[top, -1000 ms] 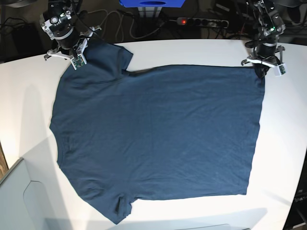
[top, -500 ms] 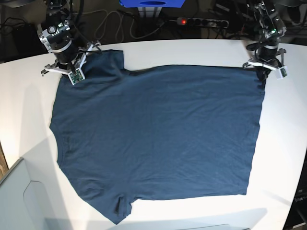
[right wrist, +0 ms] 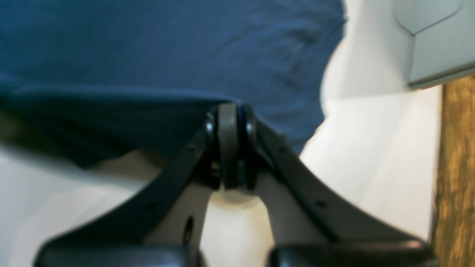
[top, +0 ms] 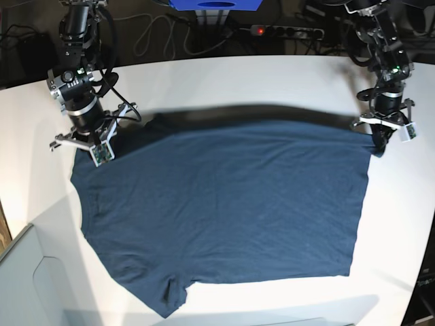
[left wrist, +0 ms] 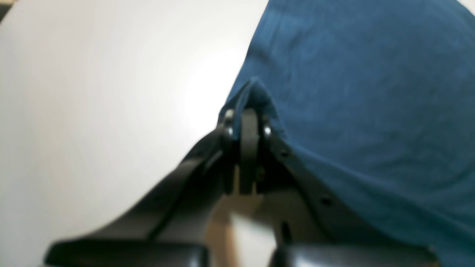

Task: Fold the T-shirt properly
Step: 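Lift the gripped edge with both grippers and pull it across the shirt, then lower the edge and open both grippers to release the fabric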

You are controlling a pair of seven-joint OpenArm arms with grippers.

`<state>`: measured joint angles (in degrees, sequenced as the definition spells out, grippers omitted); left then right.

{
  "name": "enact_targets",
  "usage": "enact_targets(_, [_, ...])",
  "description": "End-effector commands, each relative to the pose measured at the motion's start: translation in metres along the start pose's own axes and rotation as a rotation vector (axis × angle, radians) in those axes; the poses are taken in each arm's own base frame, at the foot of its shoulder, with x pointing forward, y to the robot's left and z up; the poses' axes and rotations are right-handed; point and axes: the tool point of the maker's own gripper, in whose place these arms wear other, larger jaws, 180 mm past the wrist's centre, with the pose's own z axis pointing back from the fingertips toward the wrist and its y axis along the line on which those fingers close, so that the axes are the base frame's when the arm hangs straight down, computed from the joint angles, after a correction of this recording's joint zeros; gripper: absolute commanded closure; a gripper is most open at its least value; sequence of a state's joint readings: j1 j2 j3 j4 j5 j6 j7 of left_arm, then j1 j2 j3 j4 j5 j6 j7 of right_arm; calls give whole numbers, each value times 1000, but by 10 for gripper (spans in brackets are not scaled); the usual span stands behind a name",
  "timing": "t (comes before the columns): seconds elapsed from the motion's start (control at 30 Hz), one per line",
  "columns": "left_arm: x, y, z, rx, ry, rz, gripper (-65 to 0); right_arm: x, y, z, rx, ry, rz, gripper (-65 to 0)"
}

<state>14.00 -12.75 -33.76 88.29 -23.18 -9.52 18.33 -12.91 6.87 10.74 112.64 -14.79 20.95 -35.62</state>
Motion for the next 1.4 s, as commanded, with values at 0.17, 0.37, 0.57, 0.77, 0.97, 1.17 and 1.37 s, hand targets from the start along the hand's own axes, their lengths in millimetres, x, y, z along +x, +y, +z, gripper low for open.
enact_targets(0.17, [49,-8,-14,0,-122,-49,0,25,-20,-22,-23,-58,-11,-2])
enact_targets(0.37, [62,-30,-31,-18,-138,-132,0,36,-28,-46,-18,-64,-32,-2])
enact_targets(0.57, [85,-59,-43,-79,-185,-146,0,46,-42,-73,-14,-57,-60,-2])
enact_targets(0.77, [87,-59,-60,-52,-169,-194,0,49,-54,-96,-6,-78,-72,-2])
enact_targets(0.97, [85,-55,-73,-43,-150,-170,0,56,-49,-117,76,-104,-63,-2])
enact_targets(1.17, [77,-48,-78,-34,-125,-170,0,67,-47,-123,102,-139,-59,-2])
enact_targets(1.37, [74,-44,-82,-29,-111,-161,0,80,-44,-137,131,-158,-67,-2])
